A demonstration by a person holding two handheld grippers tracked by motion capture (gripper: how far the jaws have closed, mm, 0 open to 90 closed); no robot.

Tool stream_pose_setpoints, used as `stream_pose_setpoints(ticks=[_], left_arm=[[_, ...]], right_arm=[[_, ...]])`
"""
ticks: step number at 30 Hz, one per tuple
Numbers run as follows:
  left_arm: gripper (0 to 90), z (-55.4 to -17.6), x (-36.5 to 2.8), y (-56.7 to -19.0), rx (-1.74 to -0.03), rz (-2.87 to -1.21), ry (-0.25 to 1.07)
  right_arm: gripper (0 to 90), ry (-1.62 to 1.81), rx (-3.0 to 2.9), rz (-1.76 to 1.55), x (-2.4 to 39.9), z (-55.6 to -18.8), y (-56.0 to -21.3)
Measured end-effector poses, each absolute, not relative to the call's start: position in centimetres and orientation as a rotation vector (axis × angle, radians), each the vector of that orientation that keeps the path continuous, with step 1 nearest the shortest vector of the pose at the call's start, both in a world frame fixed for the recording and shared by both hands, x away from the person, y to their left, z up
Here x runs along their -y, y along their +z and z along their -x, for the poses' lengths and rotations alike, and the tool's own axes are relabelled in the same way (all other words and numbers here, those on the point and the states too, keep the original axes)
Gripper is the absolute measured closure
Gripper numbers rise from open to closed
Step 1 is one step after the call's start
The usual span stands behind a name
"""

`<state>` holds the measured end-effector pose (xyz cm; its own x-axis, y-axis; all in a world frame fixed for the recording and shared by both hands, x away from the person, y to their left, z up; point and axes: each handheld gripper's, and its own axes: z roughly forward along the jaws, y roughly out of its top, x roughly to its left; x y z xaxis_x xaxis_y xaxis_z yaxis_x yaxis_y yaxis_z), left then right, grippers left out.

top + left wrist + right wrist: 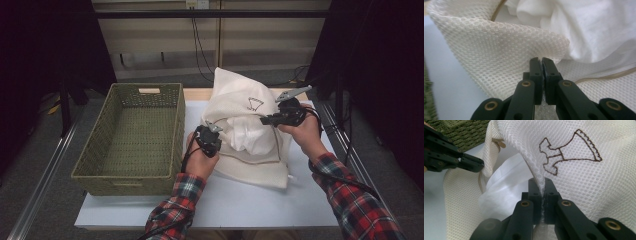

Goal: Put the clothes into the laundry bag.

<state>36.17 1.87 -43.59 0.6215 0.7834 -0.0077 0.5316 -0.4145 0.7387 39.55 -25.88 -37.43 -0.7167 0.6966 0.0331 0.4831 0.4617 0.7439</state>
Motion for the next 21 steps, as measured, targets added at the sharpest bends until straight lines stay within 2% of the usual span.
stream_pose_setpoints(ticks=[11, 21], left_arm=[[86.1, -35.7, -3.2, -41.7, -1.052, -2.084, 0.427], [82.0, -36.1, -2.8, -40.4, -1.037, -2.053, 0.448]], right_arm=[[87.5, 1.104, -2.441, -0.999, 25.6, -39.5, -37.3], [87.5, 1.109, -2.443, -1.001, 25.6, -39.5, -37.4]])
